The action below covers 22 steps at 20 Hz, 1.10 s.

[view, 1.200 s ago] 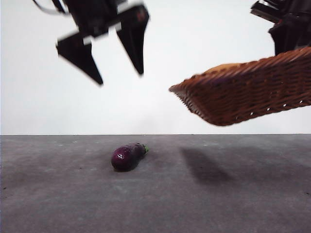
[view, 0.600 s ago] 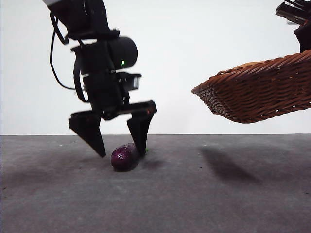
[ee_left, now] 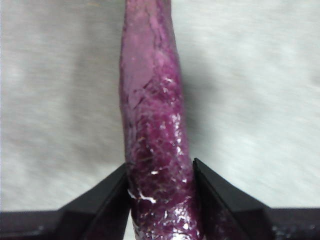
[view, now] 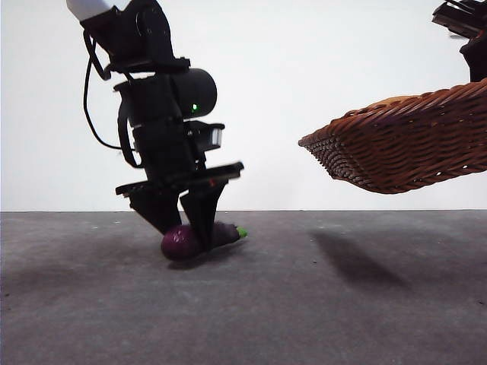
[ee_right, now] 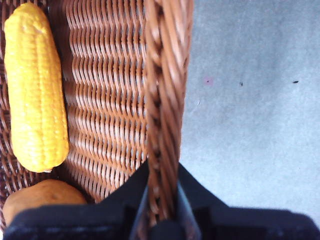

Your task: Help me put the vegetables on the table into the basket

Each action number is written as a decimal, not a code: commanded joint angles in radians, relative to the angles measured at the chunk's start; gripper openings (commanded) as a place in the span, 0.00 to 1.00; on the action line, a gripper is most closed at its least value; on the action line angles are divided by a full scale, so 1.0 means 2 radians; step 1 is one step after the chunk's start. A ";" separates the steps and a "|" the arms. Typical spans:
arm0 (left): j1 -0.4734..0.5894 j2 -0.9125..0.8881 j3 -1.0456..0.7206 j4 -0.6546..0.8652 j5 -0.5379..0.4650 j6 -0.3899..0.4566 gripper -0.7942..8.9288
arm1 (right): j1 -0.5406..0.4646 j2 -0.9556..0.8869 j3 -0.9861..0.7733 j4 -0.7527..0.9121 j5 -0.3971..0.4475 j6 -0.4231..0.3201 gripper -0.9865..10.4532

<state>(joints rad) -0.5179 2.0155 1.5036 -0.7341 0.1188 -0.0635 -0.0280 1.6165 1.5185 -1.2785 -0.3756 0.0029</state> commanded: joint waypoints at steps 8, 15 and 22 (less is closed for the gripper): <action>-0.052 -0.189 0.003 -0.023 0.022 -0.007 0.07 | 0.031 0.002 0.000 0.009 0.021 0.024 0.07; -0.109 -0.153 0.002 -0.008 0.102 -0.076 0.07 | 0.131 0.002 0.000 0.048 0.020 0.066 0.07; -0.118 -0.151 0.002 0.021 0.106 -0.134 0.31 | 0.185 0.002 0.000 0.052 0.024 0.078 0.07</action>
<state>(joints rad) -0.7536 1.7107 1.5116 -0.6945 0.3279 -0.3176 0.3401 1.6165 1.5185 -1.1816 -0.3134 0.1467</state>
